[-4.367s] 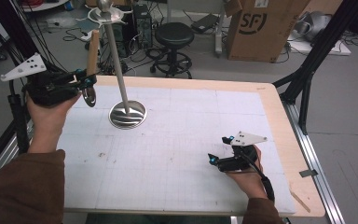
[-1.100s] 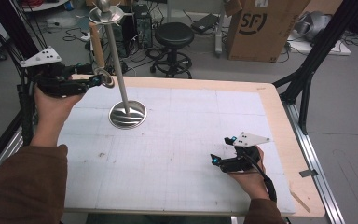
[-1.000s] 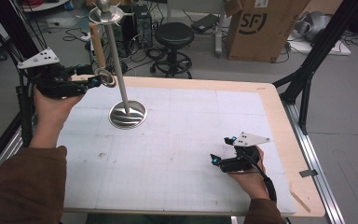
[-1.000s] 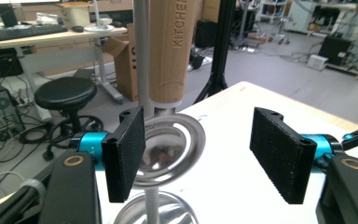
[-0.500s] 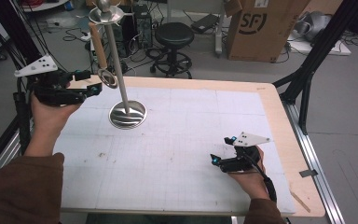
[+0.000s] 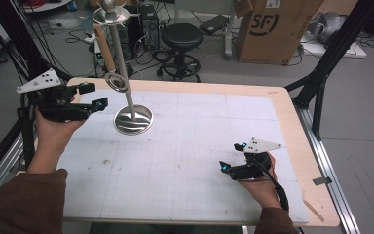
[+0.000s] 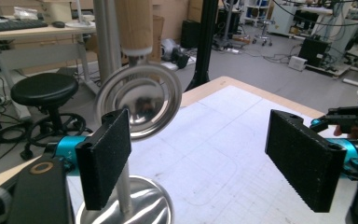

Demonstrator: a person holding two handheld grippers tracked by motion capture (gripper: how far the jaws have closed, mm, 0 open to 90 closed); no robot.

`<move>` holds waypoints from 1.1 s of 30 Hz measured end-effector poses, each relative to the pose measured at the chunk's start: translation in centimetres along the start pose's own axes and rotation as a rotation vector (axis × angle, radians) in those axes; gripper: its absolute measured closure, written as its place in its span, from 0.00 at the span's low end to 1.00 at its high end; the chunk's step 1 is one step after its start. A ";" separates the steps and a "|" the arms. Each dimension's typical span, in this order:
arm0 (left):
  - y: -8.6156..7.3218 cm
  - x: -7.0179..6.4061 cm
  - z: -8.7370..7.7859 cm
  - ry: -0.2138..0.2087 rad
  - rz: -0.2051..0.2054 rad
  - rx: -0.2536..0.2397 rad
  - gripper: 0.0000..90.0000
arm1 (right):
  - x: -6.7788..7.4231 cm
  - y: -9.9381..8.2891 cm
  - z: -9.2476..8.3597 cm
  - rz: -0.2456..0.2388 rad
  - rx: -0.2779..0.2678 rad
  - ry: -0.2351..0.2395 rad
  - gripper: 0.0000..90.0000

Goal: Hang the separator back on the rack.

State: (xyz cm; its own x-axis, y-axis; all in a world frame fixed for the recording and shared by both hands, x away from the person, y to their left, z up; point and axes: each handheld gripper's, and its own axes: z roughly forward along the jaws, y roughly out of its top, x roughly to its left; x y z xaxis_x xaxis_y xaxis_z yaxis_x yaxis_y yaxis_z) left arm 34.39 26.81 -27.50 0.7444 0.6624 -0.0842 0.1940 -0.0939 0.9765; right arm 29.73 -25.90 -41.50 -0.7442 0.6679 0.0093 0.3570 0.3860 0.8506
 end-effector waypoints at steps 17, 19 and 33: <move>-3.6 -1.5 0.7 -0.012 0.005 0.037 0.18 | 0.0 0.0 0.0 0.002 0.000 0.000 0.15; -4.1 -1.6 0.9 -0.018 -0.006 0.039 0.18 | 0.0 0.0 0.0 0.004 0.003 0.001 0.15; -6.3 -1.9 1.4 -0.023 -0.007 0.084 0.13 | -0.1 -0.1 0.0 0.005 0.000 0.000 0.15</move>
State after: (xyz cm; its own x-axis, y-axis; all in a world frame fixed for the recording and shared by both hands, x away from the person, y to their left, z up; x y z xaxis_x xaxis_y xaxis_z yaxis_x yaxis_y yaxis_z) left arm 32.65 25.05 -33.78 0.7572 0.6460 -0.0962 0.2510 -0.1518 0.9560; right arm 29.79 -25.99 -41.57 -0.7422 0.6700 0.0139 0.3610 0.3822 0.8507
